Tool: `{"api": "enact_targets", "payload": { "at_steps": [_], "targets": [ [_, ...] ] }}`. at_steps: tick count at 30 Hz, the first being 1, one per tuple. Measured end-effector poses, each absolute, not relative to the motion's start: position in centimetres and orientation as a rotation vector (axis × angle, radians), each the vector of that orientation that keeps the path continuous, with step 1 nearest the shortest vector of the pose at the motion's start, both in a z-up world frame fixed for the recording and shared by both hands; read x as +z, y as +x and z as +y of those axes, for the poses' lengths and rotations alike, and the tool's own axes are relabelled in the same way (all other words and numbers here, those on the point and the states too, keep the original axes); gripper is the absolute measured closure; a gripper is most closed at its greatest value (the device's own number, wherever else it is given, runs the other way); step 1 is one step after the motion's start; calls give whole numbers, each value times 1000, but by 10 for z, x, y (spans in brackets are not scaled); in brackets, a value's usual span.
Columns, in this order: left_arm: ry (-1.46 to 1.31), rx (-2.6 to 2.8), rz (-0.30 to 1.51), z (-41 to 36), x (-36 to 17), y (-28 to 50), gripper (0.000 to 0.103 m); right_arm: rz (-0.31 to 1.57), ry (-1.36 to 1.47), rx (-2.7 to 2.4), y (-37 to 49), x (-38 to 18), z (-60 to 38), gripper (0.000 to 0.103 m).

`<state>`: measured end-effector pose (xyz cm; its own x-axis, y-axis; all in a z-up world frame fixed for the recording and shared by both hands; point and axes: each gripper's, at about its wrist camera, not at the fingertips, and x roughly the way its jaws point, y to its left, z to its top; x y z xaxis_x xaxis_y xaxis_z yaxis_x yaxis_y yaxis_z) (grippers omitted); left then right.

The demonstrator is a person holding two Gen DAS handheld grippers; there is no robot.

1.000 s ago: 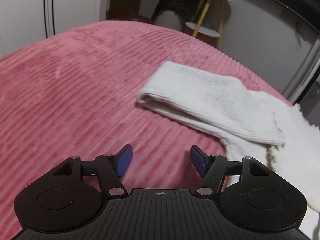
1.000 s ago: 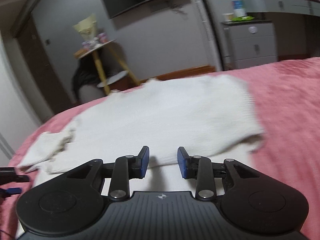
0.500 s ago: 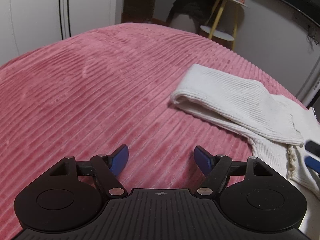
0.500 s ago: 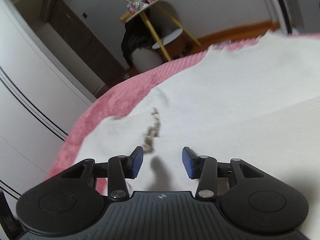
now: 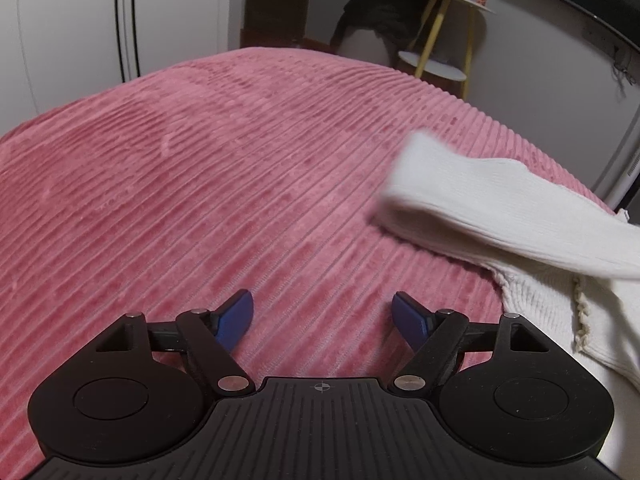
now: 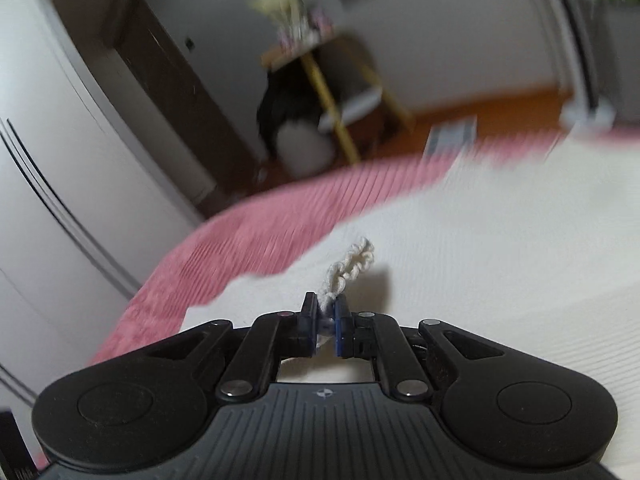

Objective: Fold small clothes

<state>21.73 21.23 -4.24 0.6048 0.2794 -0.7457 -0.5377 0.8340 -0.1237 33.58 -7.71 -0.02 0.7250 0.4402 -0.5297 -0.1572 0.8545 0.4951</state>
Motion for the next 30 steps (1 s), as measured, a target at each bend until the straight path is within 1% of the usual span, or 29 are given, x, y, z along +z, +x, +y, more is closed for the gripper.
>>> {"api": "enact_targets", "payload": {
  "at_steps": [4,7,8,9,11,13,15,19,20,21,23,27,30],
  "targets": [
    [-348,464,788,205,-40,218,21,591,374,164,289,17,-130,96],
    [-322,440,782,194,-36,219,21,619,356,30,266,8,-175,95],
    [-315,431,780,189,-35,219,21,653,384,-1,264,1,-188,95],
    [-311,418,777,185,-33,220,21,692,421,-27,263,-6,-200,89],
    [-296,384,770,175,-28,220,21,743,533,-23,262,-19,-216,87],
    [-272,358,759,164,-24,220,20,731,625,1,260,-26,-226,85],
    [-262,330,760,155,-24,221,20,725,669,32,263,-29,-229,80],
    [-240,281,778,138,-26,226,20,764,715,77,283,-40,-226,79],
    [-231,273,780,134,-26,227,20,772,715,85,287,-42,-225,82],
    [-224,263,782,130,-26,228,20,780,697,91,291,-42,-221,96],
    [-208,246,777,125,-25,231,20,756,609,83,289,-31,-213,96],
    [-189,212,767,115,-24,240,19,604,363,-55,261,1,-220,96],
    [-188,181,765,107,-25,249,19,567,256,-133,248,7,-237,96]
  ]
}}
